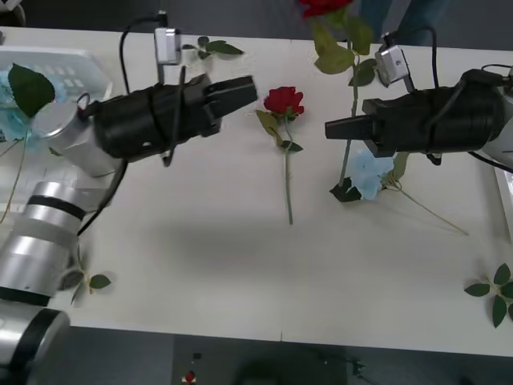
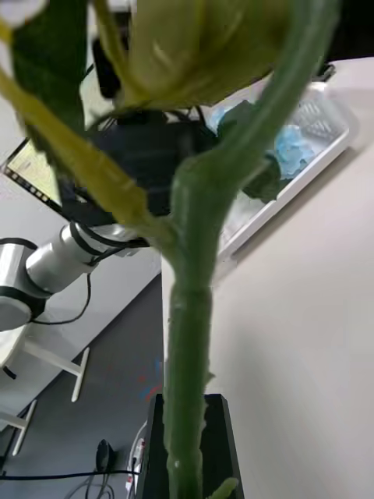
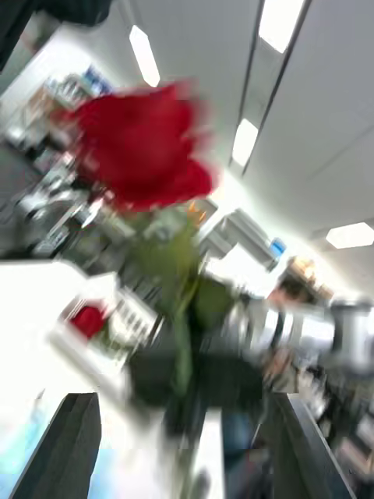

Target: Put the red flowers into the right box and the blue flowers into the left box

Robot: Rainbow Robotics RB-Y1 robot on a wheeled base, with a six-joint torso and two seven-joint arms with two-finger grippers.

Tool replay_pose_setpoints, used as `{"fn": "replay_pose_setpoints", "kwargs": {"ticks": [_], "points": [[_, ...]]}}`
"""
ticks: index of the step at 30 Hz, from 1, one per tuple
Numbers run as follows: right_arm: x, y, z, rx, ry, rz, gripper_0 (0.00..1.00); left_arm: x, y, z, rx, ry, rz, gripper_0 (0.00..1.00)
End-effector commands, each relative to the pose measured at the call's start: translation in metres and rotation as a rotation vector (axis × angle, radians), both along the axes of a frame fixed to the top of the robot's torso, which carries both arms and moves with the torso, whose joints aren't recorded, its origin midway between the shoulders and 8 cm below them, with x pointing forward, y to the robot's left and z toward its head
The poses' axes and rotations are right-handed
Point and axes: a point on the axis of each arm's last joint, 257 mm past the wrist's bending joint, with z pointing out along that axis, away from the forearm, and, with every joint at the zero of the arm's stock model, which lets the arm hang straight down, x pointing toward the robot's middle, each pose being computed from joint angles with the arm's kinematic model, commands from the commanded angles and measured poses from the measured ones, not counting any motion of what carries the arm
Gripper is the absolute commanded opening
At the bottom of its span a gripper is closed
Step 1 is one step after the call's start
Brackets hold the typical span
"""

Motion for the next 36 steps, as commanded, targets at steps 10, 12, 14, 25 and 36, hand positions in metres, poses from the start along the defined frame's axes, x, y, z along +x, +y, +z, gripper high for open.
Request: {"fn": "replay_pose_setpoints", "kwargs": {"ticks": [10,12,14,25,36], "points": [[0.041,-0.112,0.043,-0.139,-0.093,-0.225,0.00,0.044,0.105,-0.052,0.360,0.243,0.182,0.61],[0.049,-0.140,0.044,-0.187,-0.059,-0.299,0.00,0.061,0.096,-0.055,0.405,0.290,0.225,0.61],[0.054,-0.165,0.043,-0.236,-0.031,-0.362,0.00,0.074,0.085,-0.059,0.437,0.335,0.262,0.61],[0.068,-0.342,0.023,-0.554,0.176,-0.821,0.00,0.128,0.008,-0.089,0.648,0.500,0.517,0.60],[0.045,-0.507,-0.006,-0.815,0.290,-1.189,0.00,0.126,-0.056,-0.124,0.774,0.561,0.709,0.61]]}}
